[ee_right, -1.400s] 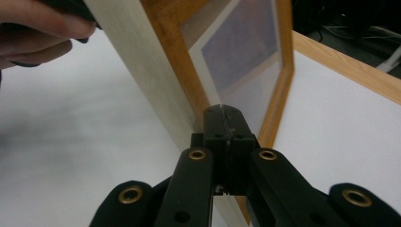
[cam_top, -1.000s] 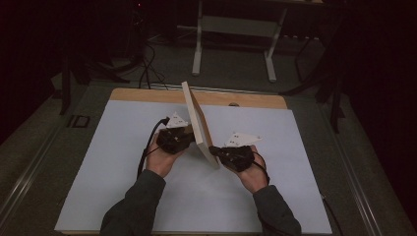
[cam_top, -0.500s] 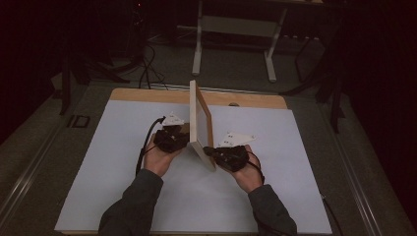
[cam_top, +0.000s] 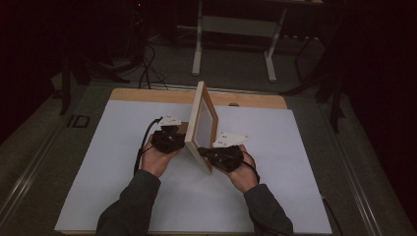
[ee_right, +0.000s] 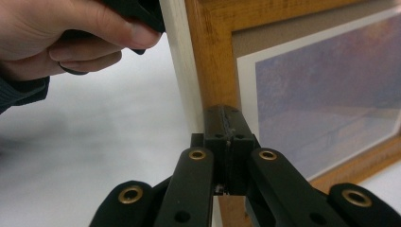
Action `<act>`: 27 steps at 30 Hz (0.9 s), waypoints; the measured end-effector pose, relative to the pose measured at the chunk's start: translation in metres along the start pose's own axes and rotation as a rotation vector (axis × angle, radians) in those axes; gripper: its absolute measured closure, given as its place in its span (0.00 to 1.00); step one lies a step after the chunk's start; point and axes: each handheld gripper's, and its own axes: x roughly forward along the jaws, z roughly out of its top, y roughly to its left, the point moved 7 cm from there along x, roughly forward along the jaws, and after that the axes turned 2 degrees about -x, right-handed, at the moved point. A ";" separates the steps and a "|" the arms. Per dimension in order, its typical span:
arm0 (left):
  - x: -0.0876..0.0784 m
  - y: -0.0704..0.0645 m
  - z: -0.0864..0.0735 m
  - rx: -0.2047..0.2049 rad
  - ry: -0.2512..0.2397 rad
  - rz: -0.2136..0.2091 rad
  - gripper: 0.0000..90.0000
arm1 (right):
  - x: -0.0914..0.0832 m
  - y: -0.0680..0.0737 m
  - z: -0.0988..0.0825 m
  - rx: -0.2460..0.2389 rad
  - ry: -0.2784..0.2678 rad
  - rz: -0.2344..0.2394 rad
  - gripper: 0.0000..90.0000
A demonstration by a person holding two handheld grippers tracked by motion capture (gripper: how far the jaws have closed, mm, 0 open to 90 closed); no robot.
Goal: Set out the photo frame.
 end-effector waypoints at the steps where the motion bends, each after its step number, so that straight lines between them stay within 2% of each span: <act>1: 0.000 0.000 0.000 0.003 0.000 -0.004 1.00 | 0.000 0.001 0.000 -0.002 0.002 0.003 1.00; 6: -0.004 0.004 -0.005 -0.019 -0.020 -0.047 1.00 | 0.003 0.005 0.003 -0.010 0.001 0.018 1.00; 15: -0.011 0.009 -0.005 -0.010 -0.028 -0.054 1.00 | 0.007 0.011 0.008 -0.018 -0.005 0.028 1.00; 19: -0.018 0.014 -0.004 -0.012 -0.046 -0.023 0.99 | 0.011 0.012 0.009 -0.019 -0.008 0.031 1.00; 21: -0.018 0.014 -0.004 -0.012 -0.046 -0.023 0.96 | 0.011 0.012 0.009 -0.019 -0.007 0.028 1.00; 22: -0.025 0.017 -0.001 -0.019 -0.066 0.000 0.93 | 0.011 0.010 0.008 -0.016 -0.003 0.023 0.95; 24: -0.027 0.018 0.001 -0.019 -0.071 0.011 0.91 | 0.012 0.009 0.007 -0.016 0.003 0.018 0.95; 25: -0.032 0.019 0.004 -0.017 -0.075 0.031 0.89 | 0.012 0.007 0.005 -0.018 0.010 0.014 0.93; 27: -0.033 0.019 0.005 -0.015 -0.079 0.037 0.86 | 0.012 0.006 0.002 -0.011 0.013 0.007 0.91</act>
